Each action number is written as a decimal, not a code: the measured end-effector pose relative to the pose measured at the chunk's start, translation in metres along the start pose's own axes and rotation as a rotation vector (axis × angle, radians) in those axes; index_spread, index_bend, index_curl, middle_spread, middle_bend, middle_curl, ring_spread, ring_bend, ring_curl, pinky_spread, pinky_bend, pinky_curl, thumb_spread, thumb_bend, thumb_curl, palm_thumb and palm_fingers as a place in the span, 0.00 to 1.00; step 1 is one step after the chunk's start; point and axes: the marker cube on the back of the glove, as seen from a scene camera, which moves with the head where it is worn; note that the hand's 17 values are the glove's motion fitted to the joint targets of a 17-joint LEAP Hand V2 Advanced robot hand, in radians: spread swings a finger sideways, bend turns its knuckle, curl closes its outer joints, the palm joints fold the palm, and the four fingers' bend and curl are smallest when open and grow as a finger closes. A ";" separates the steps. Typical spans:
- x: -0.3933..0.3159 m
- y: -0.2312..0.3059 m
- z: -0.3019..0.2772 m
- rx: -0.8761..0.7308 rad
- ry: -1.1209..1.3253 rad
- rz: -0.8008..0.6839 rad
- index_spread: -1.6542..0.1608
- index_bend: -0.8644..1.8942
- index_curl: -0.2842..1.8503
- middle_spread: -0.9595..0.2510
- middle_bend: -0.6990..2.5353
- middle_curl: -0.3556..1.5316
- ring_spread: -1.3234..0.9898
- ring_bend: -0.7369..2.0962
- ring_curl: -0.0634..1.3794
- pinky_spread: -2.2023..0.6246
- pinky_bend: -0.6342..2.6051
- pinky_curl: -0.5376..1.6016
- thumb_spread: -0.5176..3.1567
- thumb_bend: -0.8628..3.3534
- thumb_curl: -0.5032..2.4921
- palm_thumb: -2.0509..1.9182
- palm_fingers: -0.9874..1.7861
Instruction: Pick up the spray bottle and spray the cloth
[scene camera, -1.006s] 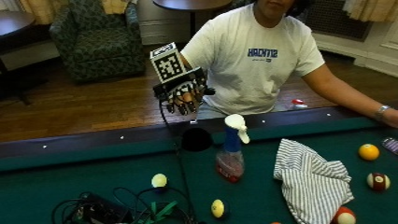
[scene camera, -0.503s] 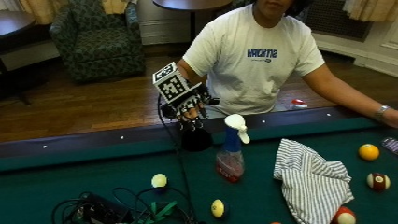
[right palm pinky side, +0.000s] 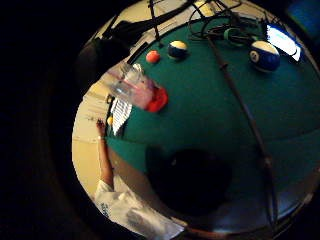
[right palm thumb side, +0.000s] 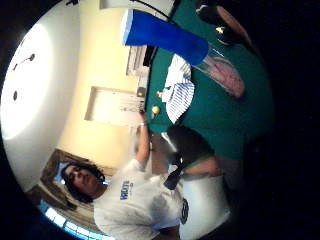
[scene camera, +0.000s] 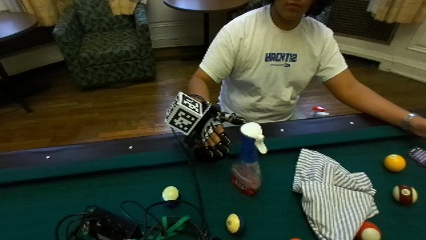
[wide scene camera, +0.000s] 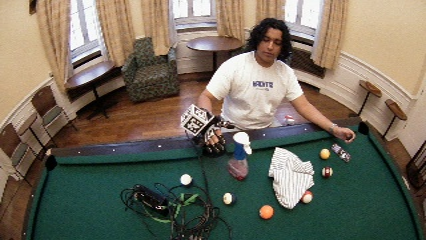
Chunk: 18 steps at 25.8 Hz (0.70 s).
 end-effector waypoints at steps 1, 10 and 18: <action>0.000 -0.004 0.004 0.009 -0.023 0.003 0.70 0.37 0.23 0.72 0.30 0.36 0.54 0.40 0.23 0.86 0.30 0.40 0.41 0.21 0.27 0.66 0.55; -0.010 -0.040 0.032 0.068 -0.167 0.039 0.71 0.36 0.24 0.70 0.31 0.37 0.53 0.40 0.24 0.84 0.28 0.40 0.41 0.22 0.28 0.70 0.56; -0.016 -0.067 0.045 0.057 -0.344 0.080 0.71 0.35 0.24 0.68 0.31 0.38 0.52 0.41 0.25 0.84 0.27 0.40 0.40 0.21 0.29 0.71 0.57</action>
